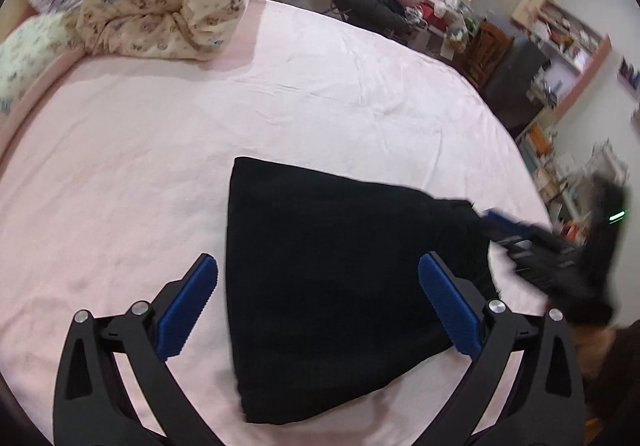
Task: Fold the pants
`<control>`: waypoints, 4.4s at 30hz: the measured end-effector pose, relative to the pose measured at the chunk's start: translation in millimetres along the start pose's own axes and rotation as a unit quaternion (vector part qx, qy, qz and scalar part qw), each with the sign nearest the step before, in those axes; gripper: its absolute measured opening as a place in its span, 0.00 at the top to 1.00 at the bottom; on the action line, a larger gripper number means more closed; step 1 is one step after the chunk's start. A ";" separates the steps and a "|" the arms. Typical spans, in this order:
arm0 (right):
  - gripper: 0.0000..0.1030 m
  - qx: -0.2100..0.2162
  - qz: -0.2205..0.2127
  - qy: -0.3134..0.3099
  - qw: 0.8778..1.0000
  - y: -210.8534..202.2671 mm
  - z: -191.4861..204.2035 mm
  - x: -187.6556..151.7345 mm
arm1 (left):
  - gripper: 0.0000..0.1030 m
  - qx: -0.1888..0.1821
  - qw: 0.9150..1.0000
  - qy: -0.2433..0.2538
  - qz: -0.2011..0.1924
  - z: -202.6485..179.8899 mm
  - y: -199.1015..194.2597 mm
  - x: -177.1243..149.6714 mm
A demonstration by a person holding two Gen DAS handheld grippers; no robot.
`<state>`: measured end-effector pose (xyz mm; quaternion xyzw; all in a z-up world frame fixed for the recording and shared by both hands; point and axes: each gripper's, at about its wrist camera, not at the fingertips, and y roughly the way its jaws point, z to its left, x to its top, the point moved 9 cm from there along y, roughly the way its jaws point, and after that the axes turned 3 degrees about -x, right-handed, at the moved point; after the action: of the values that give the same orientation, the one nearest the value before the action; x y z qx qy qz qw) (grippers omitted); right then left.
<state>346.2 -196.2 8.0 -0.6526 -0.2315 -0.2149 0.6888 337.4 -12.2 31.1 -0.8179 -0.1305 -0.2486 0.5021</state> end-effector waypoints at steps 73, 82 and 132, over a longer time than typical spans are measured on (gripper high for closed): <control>0.13 0.146 0.096 0.153 0.973 -17.1 -90.3 -64.7 | 0.02 -0.017 0.981 -0.142 0.135 47.8 79.6 -36.9; 0.13 0.208 0.209 0.153 0.943 34.3 -105.1 -105.9 | 0.02 -0.144 0.937 -0.233 0.218 84.7 114.3 -30.3; 0.69 0.277 0.123 0.191 0.934 77.2 -167.9 -15.6 | 0.76 -0.140 0.950 -0.185 0.209 -20.3 214.9 44.8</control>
<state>386.3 -359.6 -70.0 -0.4059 -0.0638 -0.1766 0.8944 469.2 -131.1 -99.8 -0.9206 -0.0112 0.0018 0.3903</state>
